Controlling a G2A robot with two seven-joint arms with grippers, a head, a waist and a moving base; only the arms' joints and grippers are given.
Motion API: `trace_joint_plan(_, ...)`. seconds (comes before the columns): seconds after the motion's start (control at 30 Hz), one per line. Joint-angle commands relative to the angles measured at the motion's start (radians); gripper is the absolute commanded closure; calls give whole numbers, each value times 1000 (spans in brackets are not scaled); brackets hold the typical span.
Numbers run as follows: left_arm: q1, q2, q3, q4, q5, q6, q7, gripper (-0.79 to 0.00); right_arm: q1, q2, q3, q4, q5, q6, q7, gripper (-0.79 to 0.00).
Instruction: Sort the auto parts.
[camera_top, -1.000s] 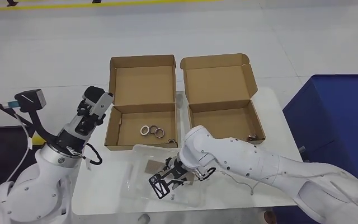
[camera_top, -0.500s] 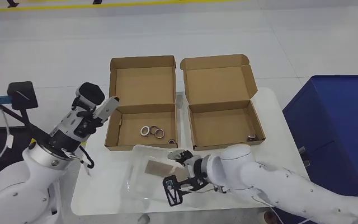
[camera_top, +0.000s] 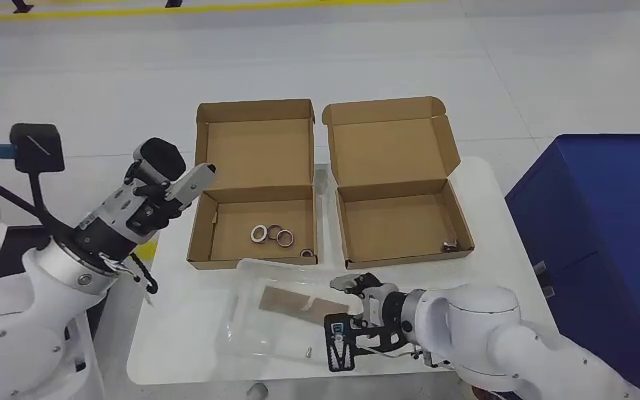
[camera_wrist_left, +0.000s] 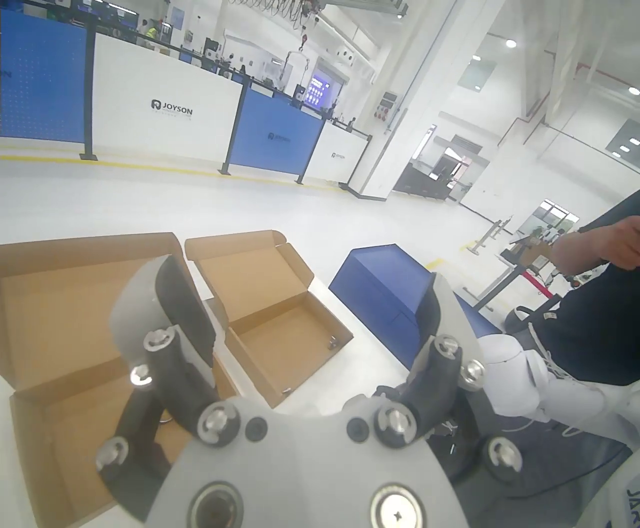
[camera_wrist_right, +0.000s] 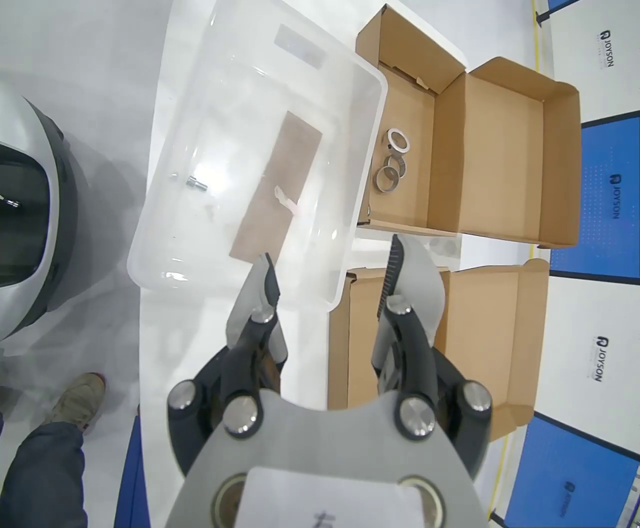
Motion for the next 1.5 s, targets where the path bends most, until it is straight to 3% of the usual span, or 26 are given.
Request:
trace_joint_plan(0.0, 0, 0, 0, 0, 0, 0, 0, -785, -10, -3, -15, 36, 14, -19, -67, -785)
trace_joint_plan(0.1, 0, 0, 0, 0, 0, 0, 0, -785, -37, 2, 82, 104, 78, 56, -247, -785)
trace_joint_plan(0.2, 0, 0, 0, 0, 0, 0, 0, -785, -118, 34, 293, 201, 150, 20, -423, -785)
trace_joint_plan(0.4, 0, 0, 0, 0, 0, 0, 0, -785, -437, 90, 830, 331, 176, -46, -604, -785)
trace_joint_plan(0.53, 0, 0, 0, 0, 0, 0, 0, -785, -639, 84, 1049, 334, 227, -56, -678, -785)
trace_joint_plan(0.67, 3, 1, 2, 0, 14, -2, -12, -785, -639, 84, 1049, 334, 227, -56, -678, -785)
trace_joint_plan(0.77, -33, 16, 64, 0, 185, -56, -102, -785, -639, 84, 1049, 334, 227, -56, -678, -785)
trace_joint_plan(0.93, -144, 42, 198, 0, 407, -77, -398, -785, -639, 84, 1049, 334, 227, -56, -678, -785)
trace_joint_plan(1.1, -233, 51, 353, 0, 479, -13, -611, -785, -639, 84, 1049, 334, 227, -56, -678, -785)
trace_joint_plan(1.17, -257, 50, 386, 0, 447, 26, -632, -785, -639, 84, 1049, 334, 227, -56, -678, -785)
trace_joint_plan(1.47, -257, 50, 386, 0, 447, 26, -632, -785, -639, 84, 1049, 334, 227, -56, -678, -785)
